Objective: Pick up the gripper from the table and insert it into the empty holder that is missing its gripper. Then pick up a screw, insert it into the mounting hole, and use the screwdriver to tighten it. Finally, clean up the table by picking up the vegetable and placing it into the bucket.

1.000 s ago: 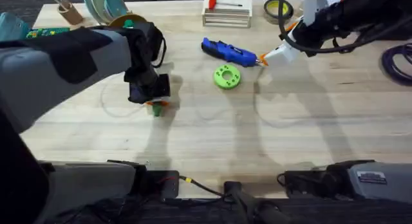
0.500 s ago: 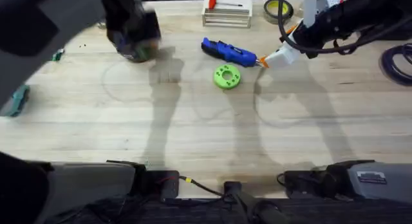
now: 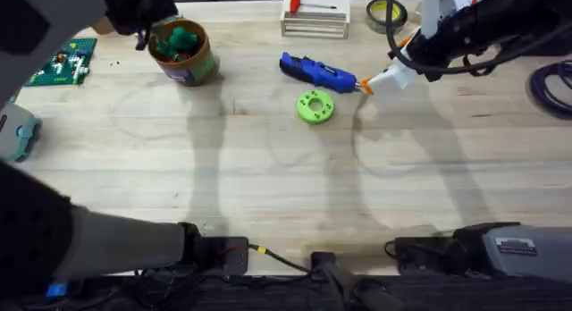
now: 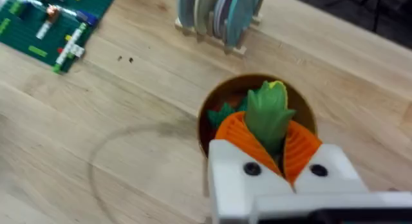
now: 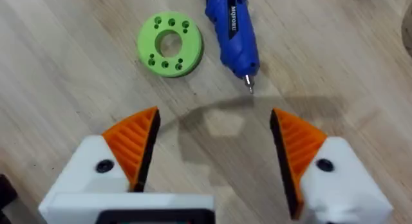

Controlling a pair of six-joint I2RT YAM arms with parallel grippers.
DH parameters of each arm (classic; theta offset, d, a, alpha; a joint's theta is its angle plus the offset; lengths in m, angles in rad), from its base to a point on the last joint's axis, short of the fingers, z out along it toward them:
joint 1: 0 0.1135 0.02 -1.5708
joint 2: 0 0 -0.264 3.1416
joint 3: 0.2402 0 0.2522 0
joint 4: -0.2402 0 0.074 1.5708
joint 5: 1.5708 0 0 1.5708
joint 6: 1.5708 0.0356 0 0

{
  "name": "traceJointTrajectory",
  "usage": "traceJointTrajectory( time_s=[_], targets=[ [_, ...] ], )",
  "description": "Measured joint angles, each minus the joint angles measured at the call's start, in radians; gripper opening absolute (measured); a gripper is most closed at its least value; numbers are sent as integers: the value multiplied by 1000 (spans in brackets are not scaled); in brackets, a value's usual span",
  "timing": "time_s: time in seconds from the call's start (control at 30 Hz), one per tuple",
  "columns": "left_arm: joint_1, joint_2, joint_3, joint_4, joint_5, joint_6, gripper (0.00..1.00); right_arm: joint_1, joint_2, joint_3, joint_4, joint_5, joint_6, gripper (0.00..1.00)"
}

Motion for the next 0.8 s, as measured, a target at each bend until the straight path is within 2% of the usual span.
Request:
traceJointTrajectory(
  time_s=[0.2,0.37,0.4,0.53,0.6,0.67,0.8],
  targets=[
    [-1,64,0,-5,36,0,29,0,0,0,0,0,0,975],
    [-1,69,0,-1,78,0,32,0,0,0,0,0,0,975],
    [-1,69,0,-2,80,4,67,0,0,0,0,0,0,975],
    [-1,69,0,-1,92,7,678,0,0,0,0,0,0,975],
    [-1,69,0,-1,97,4,949,0,0,0,0,0,0,975],
    [-1,69,0,-1,99,6,989,0,0,0,0,0,0,975],
    [-1,66,0,-4,99,15,992,0,0,0,-1,0,0,975]
  ],
)
